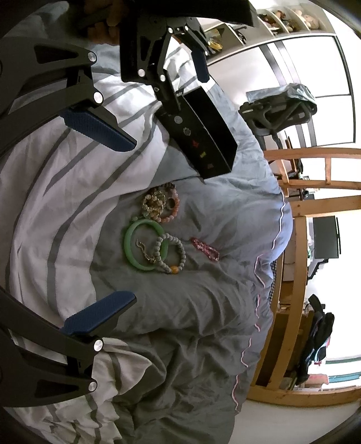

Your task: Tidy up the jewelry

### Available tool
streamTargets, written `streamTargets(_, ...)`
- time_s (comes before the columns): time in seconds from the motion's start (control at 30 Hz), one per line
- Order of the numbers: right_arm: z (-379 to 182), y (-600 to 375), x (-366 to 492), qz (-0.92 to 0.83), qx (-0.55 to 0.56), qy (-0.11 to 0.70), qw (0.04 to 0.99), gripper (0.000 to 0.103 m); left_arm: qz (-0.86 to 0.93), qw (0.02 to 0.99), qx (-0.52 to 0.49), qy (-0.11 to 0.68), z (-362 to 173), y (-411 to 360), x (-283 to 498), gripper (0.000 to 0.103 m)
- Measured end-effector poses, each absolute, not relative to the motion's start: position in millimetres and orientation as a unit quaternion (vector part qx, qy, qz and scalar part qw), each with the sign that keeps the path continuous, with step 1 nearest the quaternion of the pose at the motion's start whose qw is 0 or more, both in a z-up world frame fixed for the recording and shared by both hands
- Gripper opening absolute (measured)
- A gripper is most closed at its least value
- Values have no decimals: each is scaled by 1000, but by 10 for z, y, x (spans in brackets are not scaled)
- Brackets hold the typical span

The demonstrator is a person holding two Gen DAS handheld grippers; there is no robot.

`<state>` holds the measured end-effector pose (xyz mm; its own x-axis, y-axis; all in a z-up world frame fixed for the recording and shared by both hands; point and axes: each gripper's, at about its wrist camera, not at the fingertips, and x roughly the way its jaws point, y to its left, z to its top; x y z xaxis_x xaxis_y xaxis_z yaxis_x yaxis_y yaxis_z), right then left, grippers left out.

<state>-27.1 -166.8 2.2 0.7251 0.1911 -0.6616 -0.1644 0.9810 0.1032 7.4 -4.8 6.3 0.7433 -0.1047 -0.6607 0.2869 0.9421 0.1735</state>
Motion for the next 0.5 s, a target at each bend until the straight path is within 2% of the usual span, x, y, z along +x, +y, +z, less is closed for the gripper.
streamTargets(0.17,-59,-1758,-184,74,29,377,923,98,-133,920,128,345,39,-180,126,97)
streamTargets(0.23,-125,-1798,-116,69,35,390,917,90,-145,919,128,343,36,-245,159,97)
streamTargets(0.3,-232,-1835,-6,64,41,414,907,71,-151,919,128,340,30,-343,237,97)
streamTargets(0.37,-334,-1877,94,67,53,430,899,61,-163,916,119,346,7,-426,367,97)
streamTargets(0.4,-390,-1900,157,69,61,439,894,57,-168,914,114,350,-10,-464,446,97)
streamTargets(0.5,-508,-1944,287,71,80,454,885,53,-178,907,112,364,-96,-601,676,91)
